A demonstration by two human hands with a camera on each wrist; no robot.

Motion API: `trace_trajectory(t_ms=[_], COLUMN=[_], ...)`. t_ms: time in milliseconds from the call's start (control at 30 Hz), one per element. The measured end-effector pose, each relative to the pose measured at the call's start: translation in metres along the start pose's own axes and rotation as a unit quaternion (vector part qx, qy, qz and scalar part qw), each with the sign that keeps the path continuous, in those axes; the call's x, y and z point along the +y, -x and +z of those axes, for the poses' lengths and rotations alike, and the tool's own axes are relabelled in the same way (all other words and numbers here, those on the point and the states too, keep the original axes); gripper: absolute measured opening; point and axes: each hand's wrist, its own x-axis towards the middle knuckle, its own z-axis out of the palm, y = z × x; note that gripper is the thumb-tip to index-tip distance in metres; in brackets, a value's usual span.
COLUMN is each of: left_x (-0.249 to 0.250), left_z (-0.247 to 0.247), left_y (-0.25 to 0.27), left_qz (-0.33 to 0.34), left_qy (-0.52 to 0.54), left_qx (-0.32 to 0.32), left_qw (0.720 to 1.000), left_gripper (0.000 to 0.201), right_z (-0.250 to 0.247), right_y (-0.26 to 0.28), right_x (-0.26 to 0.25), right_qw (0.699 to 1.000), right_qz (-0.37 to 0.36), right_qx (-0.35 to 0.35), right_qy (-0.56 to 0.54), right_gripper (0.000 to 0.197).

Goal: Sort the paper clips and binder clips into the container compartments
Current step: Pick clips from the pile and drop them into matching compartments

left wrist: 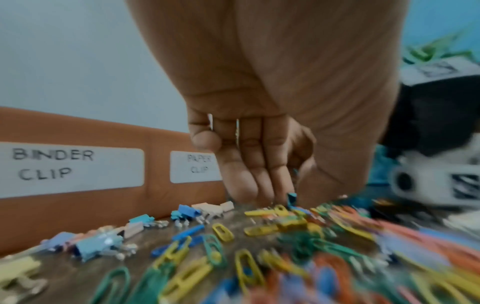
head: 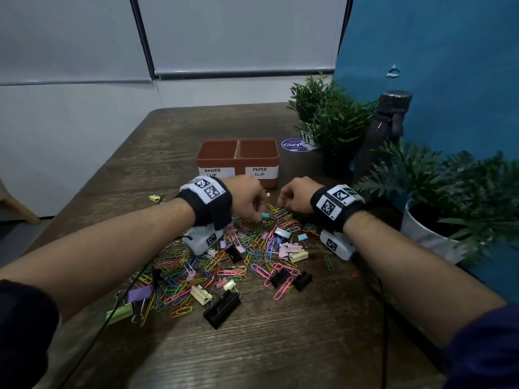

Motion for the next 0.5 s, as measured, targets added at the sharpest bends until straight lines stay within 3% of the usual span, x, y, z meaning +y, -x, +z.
trace_trajectory(t_ms=[133,233,333,500], left_x=[-0.026,-0.037,-0.042,-0.043], left_z=[-0.022,-0.021,-0.011,-0.005], left_y=[-0.016,-0.027,-0.034,-0.021], left_qz=[-0.120,-0.180,-0.212,-0.217], left_qy=[-0.016,-0.043,-0.031,-0.010], left_qx=[0.081,0.106,0.098,0.068], left_qw=[0.989,0.977,0.972,0.974], left_gripper=[0.017,0.019,0.026,0.015], right_z=[-0.002,-0.003,-0.004,-0.004], right_y=[0.000,0.001,0.003,0.005], right_x=[-0.001,-0.001,0.000,-0.003], right_qw=[1.000,1.000,1.000,0.999], right_qz=[0.008,0.013,0.009,-0.016], right_qx=[-0.014,-0.020,-0.018,-0.029], right_qy=[-0.006,-0.013,-0.019,-0.012], right_gripper=[0.023,0.022,0.023,0.032])
